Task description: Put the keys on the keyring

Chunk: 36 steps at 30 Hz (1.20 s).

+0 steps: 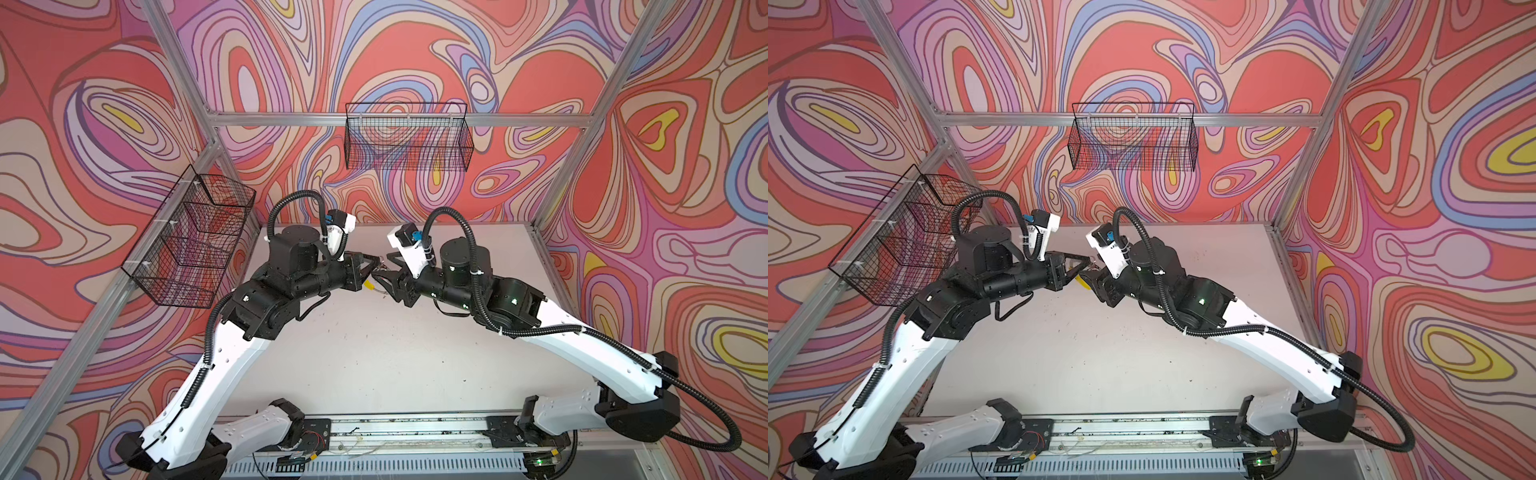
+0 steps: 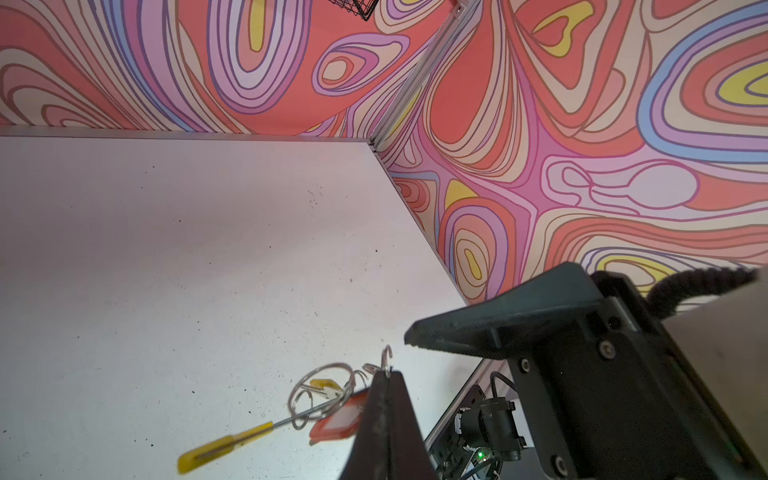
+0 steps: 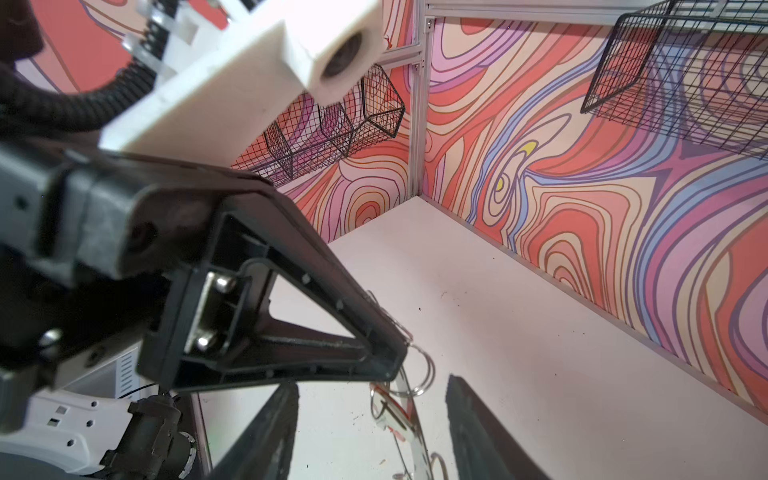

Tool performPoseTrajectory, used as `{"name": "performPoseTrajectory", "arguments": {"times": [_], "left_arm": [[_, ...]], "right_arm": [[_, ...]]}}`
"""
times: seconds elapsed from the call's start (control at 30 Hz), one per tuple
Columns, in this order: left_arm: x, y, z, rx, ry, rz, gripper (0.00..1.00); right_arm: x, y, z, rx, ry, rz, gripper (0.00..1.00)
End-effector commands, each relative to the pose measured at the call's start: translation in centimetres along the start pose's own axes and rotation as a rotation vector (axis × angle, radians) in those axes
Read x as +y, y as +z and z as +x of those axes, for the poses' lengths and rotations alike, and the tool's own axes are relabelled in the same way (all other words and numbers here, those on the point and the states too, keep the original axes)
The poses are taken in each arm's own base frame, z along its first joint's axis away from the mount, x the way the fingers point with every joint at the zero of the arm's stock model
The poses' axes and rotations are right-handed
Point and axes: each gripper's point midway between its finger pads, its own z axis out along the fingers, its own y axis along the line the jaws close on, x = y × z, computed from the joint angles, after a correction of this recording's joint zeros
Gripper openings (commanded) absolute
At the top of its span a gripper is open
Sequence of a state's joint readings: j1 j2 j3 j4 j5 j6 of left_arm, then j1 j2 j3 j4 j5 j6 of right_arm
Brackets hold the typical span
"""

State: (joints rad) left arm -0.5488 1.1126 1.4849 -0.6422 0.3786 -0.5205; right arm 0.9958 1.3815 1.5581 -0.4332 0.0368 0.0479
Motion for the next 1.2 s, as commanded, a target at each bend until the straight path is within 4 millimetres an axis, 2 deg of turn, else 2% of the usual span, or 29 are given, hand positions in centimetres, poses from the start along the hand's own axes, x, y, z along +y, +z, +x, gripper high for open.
{"name": "performPoseTrajectory", "arguments": {"times": [0.0, 0.23, 0.4, 0.57, 0.8, 1.0, 1.17], "left_arm": [[-1.6, -1.0, -1.0, -0.044, 0.019, 0.066, 0.0], [-1.5, -1.3, -0.9, -0.049, 0.022, 0.064, 0.0], [-2.0, -1.0, -0.6, -0.028, 0.025, 0.092, 0.0], [-2.2, -1.5, -0.8, -0.041, 0.033, 0.097, 0.0], [-2.3, -1.5, -0.6, -0.03, 0.044, 0.103, 0.0], [-2.2, -1.4, -0.4, -0.017, 0.045, 0.097, 0.0], [-2.0, -1.5, -0.6, -0.01, 0.037, 0.07, 0.0]], "right_arm": [[-1.1, 0.7, 0.1, 0.013, 0.014, 0.036, 0.57], [-3.6, 0.8, 0.9, 0.04, 0.031, 0.087, 0.54], [-3.1, 1.2, 0.6, 0.038, 0.024, 0.05, 0.5], [-3.3, 1.7, 1.7, 0.065, 0.027, 0.058, 0.37], [-4.1, 0.8, 1.7, 0.056, 0.03, 0.104, 0.3], [-2.3, 0.2, 0.9, 0.012, 0.018, -0.002, 0.39], [-1.2, -0.2, 1.2, 0.023, -0.014, -0.068, 0.52]]}}
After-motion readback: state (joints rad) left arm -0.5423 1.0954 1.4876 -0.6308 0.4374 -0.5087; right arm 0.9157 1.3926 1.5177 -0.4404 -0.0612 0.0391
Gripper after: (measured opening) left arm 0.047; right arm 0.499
